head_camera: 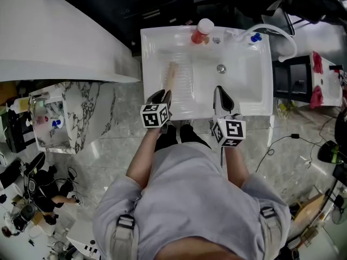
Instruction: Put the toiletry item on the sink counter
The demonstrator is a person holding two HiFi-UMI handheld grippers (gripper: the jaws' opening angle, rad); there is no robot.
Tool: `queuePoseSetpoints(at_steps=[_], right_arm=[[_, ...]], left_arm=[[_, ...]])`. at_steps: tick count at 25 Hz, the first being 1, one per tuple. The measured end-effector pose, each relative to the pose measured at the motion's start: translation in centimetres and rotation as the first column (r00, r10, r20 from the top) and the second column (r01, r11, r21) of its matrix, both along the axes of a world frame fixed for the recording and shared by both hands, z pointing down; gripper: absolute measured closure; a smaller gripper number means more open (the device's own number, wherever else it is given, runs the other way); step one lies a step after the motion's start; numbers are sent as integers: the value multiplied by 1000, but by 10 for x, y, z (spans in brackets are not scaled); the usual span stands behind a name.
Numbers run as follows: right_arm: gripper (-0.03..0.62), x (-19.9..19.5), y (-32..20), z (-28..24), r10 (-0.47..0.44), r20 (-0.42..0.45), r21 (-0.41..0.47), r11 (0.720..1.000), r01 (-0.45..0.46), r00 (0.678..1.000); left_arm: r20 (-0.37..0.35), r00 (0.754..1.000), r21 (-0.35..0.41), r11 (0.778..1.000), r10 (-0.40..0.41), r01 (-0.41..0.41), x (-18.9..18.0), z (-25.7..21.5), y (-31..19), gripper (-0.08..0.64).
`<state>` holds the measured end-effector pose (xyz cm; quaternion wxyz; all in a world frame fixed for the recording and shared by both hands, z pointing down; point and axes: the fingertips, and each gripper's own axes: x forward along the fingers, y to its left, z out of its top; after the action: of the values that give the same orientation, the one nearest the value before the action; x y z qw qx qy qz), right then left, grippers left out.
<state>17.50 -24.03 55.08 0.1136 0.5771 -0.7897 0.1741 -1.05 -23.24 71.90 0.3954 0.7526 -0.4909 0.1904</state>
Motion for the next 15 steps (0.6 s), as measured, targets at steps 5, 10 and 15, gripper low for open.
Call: queuePoseSetpoints(at_steps=[5,10,15], right_arm=[[588,-2,-2,1,-5,1,0,1000,5,1000],[588,-6,-4,-1,-11,4,4,1000,11,1000],[588,-12,-4,-5,-21,6,14,1000,21,1000]], left_arm=[[0,1000,2,1000,-8,8,-4,-1,-1,457],[-5,1000,18,1000,-12,12,-6,-9,-4,457],[8,1000,52,998,-18,18,-10,-19,-6,492]])
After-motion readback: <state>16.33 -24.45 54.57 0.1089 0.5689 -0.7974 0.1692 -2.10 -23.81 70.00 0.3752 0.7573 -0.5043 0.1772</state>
